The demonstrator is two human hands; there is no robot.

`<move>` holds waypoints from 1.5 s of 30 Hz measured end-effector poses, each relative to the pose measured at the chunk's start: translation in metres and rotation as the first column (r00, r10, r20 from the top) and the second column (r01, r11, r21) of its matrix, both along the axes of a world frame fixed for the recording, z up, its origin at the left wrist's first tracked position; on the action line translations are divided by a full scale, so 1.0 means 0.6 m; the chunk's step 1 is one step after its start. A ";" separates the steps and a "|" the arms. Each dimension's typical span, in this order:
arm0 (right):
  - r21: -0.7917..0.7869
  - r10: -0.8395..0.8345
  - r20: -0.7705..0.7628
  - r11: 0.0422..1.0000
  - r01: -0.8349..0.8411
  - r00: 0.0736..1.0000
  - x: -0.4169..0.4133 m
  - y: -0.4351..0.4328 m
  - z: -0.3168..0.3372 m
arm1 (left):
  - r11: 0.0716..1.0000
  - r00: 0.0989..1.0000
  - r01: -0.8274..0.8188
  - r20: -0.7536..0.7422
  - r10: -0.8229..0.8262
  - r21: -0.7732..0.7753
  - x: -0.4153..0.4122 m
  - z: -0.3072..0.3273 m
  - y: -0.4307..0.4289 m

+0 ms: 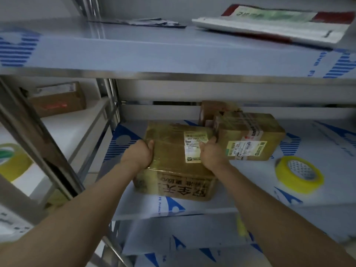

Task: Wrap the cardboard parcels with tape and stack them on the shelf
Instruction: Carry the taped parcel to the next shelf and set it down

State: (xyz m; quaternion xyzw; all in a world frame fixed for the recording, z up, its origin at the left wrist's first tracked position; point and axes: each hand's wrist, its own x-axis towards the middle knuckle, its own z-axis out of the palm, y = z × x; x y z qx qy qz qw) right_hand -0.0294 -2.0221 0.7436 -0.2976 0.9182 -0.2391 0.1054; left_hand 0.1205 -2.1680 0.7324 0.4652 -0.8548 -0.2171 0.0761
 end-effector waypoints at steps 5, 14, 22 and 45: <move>0.182 0.056 -0.233 0.983 -0.012 0.971 -0.041 -0.005 0.034 | 0.999 0.988 0.004 0.154 -0.012 0.054 -0.021 0.028 -0.034; 0.253 0.223 -0.159 0.951 -0.179 0.962 -0.071 -0.071 -0.028 | 0.946 0.941 0.321 0.126 -0.313 -0.047 -0.080 0.009 -0.062; -0.530 -0.011 0.073 0.846 0.048 0.997 -0.043 -0.010 0.005 | 0.966 0.963 0.258 -0.075 -0.257 0.006 -0.055 0.029 -0.069; -0.592 -0.093 -0.098 0.806 0.018 0.991 0.107 0.073 -0.070 | 0.994 0.957 -0.023 -0.287 0.053 0.107 0.054 -0.004 0.036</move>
